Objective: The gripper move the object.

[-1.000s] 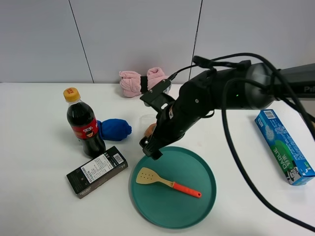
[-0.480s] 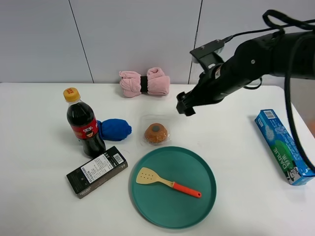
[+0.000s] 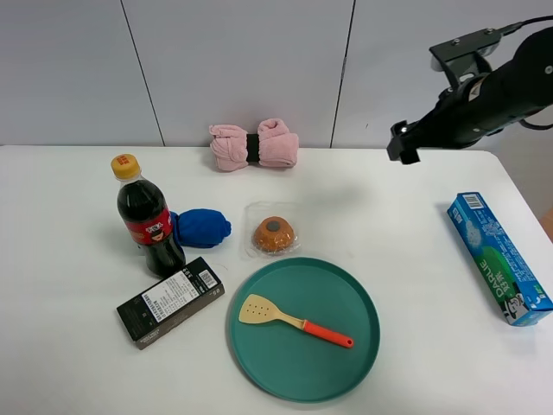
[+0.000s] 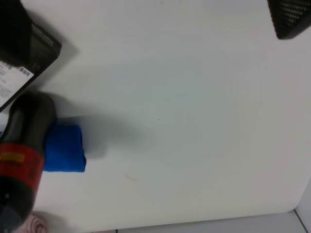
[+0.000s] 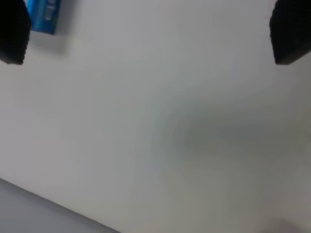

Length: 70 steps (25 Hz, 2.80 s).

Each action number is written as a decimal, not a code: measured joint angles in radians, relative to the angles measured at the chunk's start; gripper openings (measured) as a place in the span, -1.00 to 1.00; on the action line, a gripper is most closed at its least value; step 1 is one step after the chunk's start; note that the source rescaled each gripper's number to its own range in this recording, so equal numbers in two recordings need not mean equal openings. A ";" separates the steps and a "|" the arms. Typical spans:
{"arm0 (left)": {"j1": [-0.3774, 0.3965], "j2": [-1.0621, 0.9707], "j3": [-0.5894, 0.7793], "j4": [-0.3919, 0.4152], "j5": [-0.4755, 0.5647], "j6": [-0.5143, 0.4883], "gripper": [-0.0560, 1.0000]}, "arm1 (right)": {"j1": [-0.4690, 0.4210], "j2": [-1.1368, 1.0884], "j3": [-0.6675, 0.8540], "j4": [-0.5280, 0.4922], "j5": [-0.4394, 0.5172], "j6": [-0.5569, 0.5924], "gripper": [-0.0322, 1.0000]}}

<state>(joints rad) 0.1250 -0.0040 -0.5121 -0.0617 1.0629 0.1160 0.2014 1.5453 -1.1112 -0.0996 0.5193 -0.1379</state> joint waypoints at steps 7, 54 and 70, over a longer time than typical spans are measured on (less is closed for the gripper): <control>0.000 0.000 0.000 0.000 0.000 0.000 1.00 | -0.132 -0.061 0.000 -0.003 0.035 0.029 1.00; 0.000 0.000 0.000 0.000 0.000 0.000 1.00 | -0.218 -1.348 0.534 0.100 0.530 0.061 1.00; 0.000 0.000 0.000 0.000 0.000 0.000 1.00 | -0.218 -1.502 0.622 0.115 0.549 0.024 1.00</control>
<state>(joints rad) 0.1250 -0.0040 -0.5121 -0.0617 1.0629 0.1160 -0.0163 0.0435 -0.4893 0.0150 1.0684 -0.1136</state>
